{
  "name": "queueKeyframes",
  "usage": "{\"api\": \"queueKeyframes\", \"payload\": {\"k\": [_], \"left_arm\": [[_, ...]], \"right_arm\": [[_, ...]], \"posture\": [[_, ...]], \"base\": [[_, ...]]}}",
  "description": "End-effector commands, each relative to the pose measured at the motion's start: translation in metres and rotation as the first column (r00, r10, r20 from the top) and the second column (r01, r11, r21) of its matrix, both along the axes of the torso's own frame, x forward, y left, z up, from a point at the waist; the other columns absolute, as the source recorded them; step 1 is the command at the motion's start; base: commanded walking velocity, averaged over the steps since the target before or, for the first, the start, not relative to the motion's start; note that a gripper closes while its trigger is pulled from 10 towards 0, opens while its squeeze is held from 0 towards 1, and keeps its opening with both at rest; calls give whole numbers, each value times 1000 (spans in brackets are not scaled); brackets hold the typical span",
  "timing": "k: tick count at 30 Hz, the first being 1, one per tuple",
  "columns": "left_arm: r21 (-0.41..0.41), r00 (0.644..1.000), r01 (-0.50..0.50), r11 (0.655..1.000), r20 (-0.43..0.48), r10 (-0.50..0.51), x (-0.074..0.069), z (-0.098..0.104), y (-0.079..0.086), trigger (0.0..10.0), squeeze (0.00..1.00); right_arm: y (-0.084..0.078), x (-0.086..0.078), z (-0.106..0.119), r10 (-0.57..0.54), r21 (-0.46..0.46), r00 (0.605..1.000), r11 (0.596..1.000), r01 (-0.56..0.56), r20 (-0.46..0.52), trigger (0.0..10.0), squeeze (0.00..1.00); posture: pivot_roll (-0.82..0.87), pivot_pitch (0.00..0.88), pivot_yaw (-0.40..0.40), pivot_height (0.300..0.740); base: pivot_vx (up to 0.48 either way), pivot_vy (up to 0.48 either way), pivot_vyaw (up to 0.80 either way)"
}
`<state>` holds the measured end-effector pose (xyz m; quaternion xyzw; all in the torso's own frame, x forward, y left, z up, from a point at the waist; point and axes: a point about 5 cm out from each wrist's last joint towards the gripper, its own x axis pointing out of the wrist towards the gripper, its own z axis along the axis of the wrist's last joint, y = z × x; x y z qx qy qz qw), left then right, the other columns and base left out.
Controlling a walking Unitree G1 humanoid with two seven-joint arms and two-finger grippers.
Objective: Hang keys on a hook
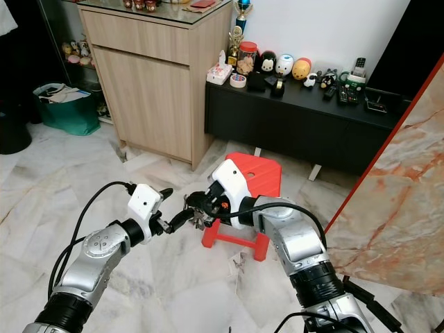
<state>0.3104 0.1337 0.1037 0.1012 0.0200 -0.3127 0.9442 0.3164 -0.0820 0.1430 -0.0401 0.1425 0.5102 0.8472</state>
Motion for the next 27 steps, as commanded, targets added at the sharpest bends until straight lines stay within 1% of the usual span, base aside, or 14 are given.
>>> {"api": "queueKeyframes", "payload": {"k": [1, 3, 17, 27], "left_arm": [[20, 1000, 1, 1000, 23, -2, 2, 2, -3, 9843, 0], [15, 1000, -4, 1000, 26, 4, 2, 2, -2, 0, 0], [8, 999, -4, 1000, 32, 4, 2, 3, -2, 0, 0], [13, 1000, 2, 1000, 17, -3, -1, 1, 1, 0, 0]], "right_arm": [[-2, -2, 4, 16, -2, 1000, 1000, -16, 27, 10000, 0], [-2, -2, 4, 17, -3, 1000, 1000, -17, 26, 10000, 0], [-3, -1, 2, 14, -8, 1000, 1000, -14, 23, 10000, 0], [-9, 1, -2, -3, -34, 1000, 999, 3, 22, 10000, 0]], "posture": [[93, 0, -132, 729], [93, 0, -132, 729], [92, 0, -133, 729], [91, 0, -132, 729]], "base": [[0, 0, 0], [0, 0, 0], [0, 0, 0], [0, 0, 0]]}}
